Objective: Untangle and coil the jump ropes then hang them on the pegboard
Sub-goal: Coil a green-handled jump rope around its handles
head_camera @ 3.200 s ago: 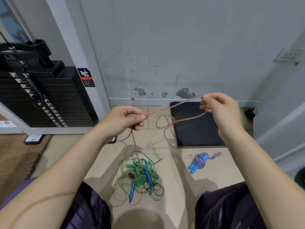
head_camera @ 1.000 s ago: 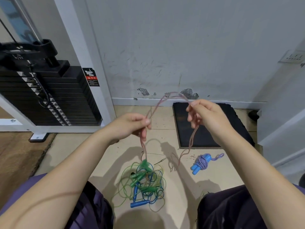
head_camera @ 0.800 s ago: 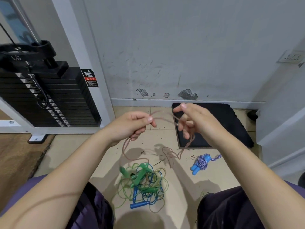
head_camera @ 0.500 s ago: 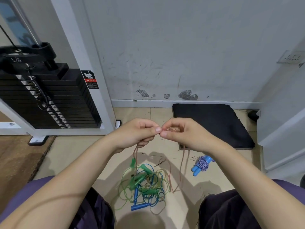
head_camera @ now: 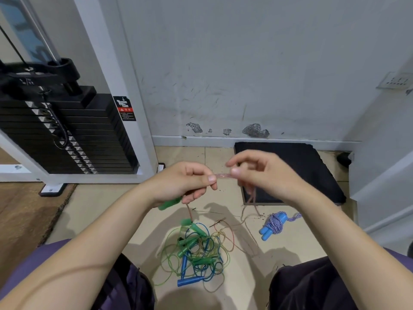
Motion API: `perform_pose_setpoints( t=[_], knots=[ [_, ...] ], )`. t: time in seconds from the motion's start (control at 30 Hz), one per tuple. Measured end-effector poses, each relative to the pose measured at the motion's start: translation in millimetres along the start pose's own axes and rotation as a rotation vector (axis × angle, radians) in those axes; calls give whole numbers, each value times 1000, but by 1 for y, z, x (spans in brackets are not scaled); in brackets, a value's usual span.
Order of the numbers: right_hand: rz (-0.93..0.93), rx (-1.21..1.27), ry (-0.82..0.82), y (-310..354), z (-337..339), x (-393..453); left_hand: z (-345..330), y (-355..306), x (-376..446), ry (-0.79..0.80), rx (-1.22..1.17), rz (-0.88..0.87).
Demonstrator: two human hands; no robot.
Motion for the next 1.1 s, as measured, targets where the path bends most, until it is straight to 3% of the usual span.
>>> perform_pose_setpoints(
  t=[0.07, 0.13, 0.37, 0.6, 1.1],
  knots=[
    [-10, -74, 75, -5, -12, 2, -6, 0, 1, 23, 4, -6],
    [20, -137, 45, -7, -15, 5, -6, -1, 1, 27, 14, -5],
    [18, 55, -378, -1, 13, 4, 11, 1, 1, -42, 12, -14],
    [-24, 8, -61, -6, -8, 3, -3, 6, 3, 31, -81, -5],
    [143, -66, -77, -2, -8, 6, -7, 7, 6, 127, -310, -4]
  ],
)
Point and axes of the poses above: each hand's wrist, its own x-axis towards the middle knuckle, its own z-axis out of the back of the hand, y = z × x, the point moved 2 cm from there along x, towards the middle knuckle, and after that the axes turned 2 degrees about -y, right-handed, at the moved point
